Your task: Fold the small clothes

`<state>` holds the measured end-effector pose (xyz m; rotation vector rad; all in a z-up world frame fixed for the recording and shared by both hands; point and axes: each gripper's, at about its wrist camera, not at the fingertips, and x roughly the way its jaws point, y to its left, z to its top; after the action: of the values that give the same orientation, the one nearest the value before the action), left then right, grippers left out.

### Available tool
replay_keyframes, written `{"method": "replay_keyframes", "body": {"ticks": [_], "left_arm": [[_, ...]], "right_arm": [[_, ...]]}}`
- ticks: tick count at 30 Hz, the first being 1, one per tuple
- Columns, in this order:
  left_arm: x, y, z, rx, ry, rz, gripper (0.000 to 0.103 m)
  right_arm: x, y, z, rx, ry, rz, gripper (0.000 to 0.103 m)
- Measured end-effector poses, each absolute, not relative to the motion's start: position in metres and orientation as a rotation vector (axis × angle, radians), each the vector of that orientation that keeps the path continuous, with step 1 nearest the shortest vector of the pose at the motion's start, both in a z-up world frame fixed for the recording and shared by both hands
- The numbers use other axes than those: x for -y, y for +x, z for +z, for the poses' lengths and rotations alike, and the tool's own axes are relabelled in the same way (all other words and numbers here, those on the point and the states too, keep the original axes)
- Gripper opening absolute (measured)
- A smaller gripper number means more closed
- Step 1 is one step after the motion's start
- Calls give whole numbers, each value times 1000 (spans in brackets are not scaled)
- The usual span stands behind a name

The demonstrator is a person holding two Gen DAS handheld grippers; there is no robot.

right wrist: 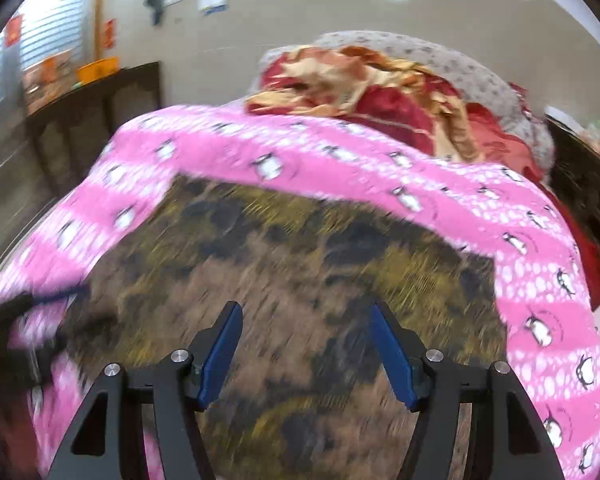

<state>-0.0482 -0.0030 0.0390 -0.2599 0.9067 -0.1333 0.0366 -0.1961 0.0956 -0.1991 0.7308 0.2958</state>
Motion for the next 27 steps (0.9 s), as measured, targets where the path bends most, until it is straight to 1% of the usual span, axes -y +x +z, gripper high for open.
{"method": "replay_keyframes", "body": {"ticks": [1, 2, 4, 10, 12, 14, 15, 16, 17, 19, 22, 24, 26, 27], "left_arm": [[7, -46, 25, -968, -250, -132, 67], [10, -51, 23, -925, -214, -130, 67], [16, -57, 21, -902, -170, -123, 67], [14, -65, 15, -825, -202, -137, 68], [9, -64, 15, -811, -232, -156, 69], [4, -66, 15, -798, -275, -186, 69], [-2, -66, 15, -791, -301, -199, 69], [-5, -66, 14, -785, -321, -210, 69], [-9, -66, 13, -780, -346, -224, 69], [-22, -71, 16, -779, -404, -252, 69], [-46, -86, 31, -830, -558, -281, 69], [-67, -112, 39, -812, -618, -261, 69], [-87, -141, 36, -803, -662, -219, 79], [-98, -151, 27, -818, -705, -188, 87]], "right_arm": [[197, 48, 92, -745, -191, 282, 64], [196, 59, 86, -762, -182, 269, 64], [200, 81, 74, -782, -162, 247, 64], [187, 112, 65, -766, -55, 341, 64], [174, 125, 49, -795, -35, 425, 70], [161, 138, 12, -898, -110, 432, 75], [159, 139, 10, -896, -124, 439, 77], [158, 139, 14, -882, -121, 455, 85], [153, 139, 12, -890, -145, 457, 87], [146, 137, 12, -886, -190, 434, 88], [145, 137, 14, -897, -198, 420, 89], [150, 132, 24, -918, -197, 354, 87], [160, 113, 40, -888, -176, 304, 87], [166, 96, 48, -864, -141, 327, 87]]}}
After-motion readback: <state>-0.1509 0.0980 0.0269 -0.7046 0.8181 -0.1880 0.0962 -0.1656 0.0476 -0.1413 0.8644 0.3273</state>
